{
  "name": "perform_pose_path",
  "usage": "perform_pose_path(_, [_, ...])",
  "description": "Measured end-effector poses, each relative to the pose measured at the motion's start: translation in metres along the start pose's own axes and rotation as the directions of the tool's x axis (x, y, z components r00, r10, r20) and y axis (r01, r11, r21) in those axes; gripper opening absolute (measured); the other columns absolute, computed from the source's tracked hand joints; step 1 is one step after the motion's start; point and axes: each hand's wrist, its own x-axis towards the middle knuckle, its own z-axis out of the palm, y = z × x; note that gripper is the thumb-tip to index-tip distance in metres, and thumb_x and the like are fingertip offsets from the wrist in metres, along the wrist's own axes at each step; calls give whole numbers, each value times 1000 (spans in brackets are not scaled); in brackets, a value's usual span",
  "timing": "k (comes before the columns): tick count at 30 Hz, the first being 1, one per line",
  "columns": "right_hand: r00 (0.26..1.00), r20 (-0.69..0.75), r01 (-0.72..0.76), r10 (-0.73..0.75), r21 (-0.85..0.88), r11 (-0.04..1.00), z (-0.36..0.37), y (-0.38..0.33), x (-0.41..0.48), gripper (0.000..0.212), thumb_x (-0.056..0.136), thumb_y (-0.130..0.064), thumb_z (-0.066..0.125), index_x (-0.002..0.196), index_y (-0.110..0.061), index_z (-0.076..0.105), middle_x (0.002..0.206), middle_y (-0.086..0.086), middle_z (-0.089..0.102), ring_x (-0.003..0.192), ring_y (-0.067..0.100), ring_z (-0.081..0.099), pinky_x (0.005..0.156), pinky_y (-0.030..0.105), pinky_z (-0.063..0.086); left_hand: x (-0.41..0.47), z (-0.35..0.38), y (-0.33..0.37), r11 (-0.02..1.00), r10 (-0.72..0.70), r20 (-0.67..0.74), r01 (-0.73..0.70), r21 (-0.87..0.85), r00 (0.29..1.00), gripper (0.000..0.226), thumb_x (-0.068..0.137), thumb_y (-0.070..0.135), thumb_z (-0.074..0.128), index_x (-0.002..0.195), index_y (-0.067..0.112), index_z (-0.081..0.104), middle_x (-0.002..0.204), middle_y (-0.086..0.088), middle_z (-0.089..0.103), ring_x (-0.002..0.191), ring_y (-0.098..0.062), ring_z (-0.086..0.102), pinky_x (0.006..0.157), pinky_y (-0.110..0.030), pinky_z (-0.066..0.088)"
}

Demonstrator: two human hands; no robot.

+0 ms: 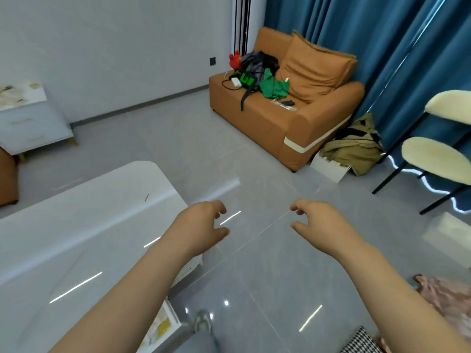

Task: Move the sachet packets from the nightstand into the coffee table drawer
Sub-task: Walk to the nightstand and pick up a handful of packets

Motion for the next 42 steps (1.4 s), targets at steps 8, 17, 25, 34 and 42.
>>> perform_pose_path(8, [1000, -20, -9, 8, -16, 1000, -34, 18, 93, 39, 93, -28, 55, 132, -22, 51, 130, 0, 56, 119, 16, 51, 94, 29, 43, 104, -27, 7, 1000, 8, -21, -8, -17, 1000, 42, 88, 35, 61, 128, 25, 51, 126, 7, 58, 112, -15, 56, 89, -25, 44])
perform_pose_path(17, [997, -70, -20, 24, 58, 998, -79, 0, 226, 39, 92, -28, 57, 131, -23, 51, 128, -1, 59, 117, 15, 53, 92, 26, 43, 233, -78, -6, 1000, 15, -40, -15, -15, 999, 42, 88, 38, 59, 128, 26, 49, 126, 9, 58, 114, -12, 55, 89, -24, 44])
perform_pose_path(25, [1000, -20, -15, 17, 108, 994, -95, 6, 332, 40, 92, -29, 57, 131, -23, 51, 128, -2, 58, 115, 15, 55, 90, 24, 43, 335, -99, -11, 1000, -6, -19, 6, -27, 1000, 43, 89, 37, 59, 129, 26, 49, 126, 10, 57, 115, -12, 55, 89, -24, 43])
perform_pose_path(34, [988, -19, 152, -152, 25, 988, -146, 27, 496, 41, 91, -29, 56, 131, -22, 51, 127, -2, 58, 114, 15, 53, 85, 24, 41, 477, -136, 3, 995, -100, -47, 101, 19, 994, 43, 88, 37, 61, 128, 26, 50, 127, 7, 57, 113, -16, 56, 90, -27, 45])
perform_pose_path(42, [949, 75, 302, -306, 59, 952, -179, 14, 612, 41, 92, -28, 56, 132, -21, 51, 129, 0, 58, 117, 15, 53, 91, 25, 43, 550, -164, -13, 954, -300, -103, 296, -51, 948, 43, 87, 37, 62, 127, 26, 50, 125, 8, 58, 113, -14, 56, 91, -26, 45])
